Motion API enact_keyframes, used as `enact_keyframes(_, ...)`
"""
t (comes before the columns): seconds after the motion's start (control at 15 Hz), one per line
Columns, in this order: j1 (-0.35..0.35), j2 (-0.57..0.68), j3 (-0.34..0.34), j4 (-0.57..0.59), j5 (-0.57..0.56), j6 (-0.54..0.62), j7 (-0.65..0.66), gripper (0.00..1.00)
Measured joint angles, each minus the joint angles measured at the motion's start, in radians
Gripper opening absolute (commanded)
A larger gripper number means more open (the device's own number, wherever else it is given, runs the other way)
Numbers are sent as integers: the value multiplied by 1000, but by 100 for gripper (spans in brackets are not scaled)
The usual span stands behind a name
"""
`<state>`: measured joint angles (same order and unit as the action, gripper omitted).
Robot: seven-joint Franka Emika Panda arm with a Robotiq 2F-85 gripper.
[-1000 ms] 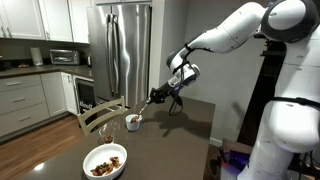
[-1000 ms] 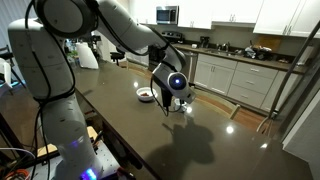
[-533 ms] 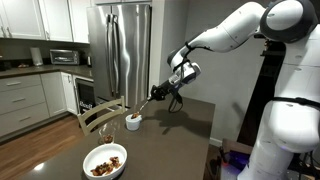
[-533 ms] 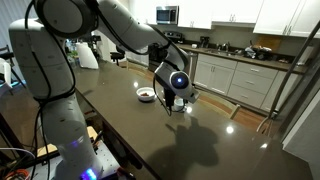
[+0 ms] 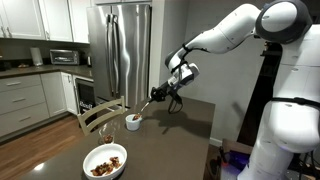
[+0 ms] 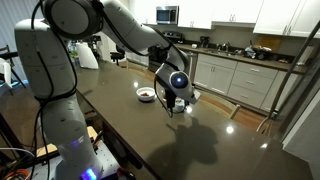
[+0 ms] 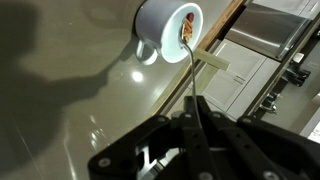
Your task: Transfer one spoon of contents from the bowl to the white cup
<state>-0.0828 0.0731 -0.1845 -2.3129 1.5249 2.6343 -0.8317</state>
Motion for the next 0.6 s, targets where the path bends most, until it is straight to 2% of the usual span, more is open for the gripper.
enact_keyframes(0.6,9,21,12,39,0,25,-1,4)
